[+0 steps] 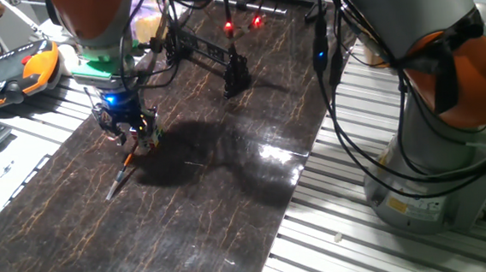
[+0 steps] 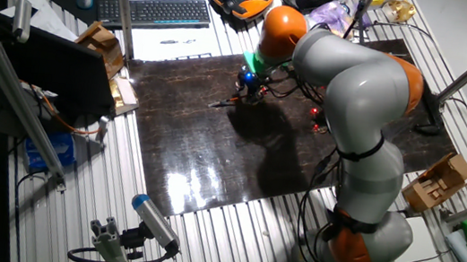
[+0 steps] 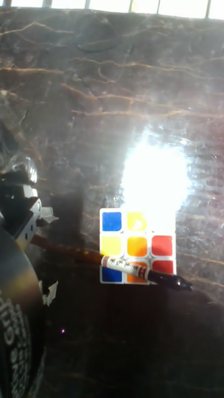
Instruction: Place the brush on the pen rack
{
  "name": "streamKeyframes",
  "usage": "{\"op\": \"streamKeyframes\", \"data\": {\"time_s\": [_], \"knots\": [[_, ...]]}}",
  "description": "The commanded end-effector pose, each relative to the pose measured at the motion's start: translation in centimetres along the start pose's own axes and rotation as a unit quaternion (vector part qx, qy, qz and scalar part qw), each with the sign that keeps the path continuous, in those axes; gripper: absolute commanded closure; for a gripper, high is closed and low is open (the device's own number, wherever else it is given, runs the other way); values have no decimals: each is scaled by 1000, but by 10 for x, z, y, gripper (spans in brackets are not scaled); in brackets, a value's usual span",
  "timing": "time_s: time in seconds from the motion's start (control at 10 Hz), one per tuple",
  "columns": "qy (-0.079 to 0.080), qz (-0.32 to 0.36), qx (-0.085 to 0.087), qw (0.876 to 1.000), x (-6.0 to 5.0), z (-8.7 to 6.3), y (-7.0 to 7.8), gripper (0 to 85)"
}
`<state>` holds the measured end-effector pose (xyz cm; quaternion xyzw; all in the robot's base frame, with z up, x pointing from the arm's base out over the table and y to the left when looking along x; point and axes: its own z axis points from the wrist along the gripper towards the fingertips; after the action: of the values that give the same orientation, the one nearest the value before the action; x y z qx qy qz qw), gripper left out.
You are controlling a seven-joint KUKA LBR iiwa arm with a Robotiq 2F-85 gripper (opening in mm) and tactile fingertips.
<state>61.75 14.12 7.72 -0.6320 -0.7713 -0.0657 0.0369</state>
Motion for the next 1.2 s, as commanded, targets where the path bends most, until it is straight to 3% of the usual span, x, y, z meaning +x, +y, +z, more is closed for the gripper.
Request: {"op": "streamKeyframes", "data": {"time_s": [0.0,0.3,1.1], "knots": [[1,3,0,1000,0,2,1,363],[11,23,-4,1000,0,9,3,363],[17,42,-1,999,13,25,-2,360]]}}
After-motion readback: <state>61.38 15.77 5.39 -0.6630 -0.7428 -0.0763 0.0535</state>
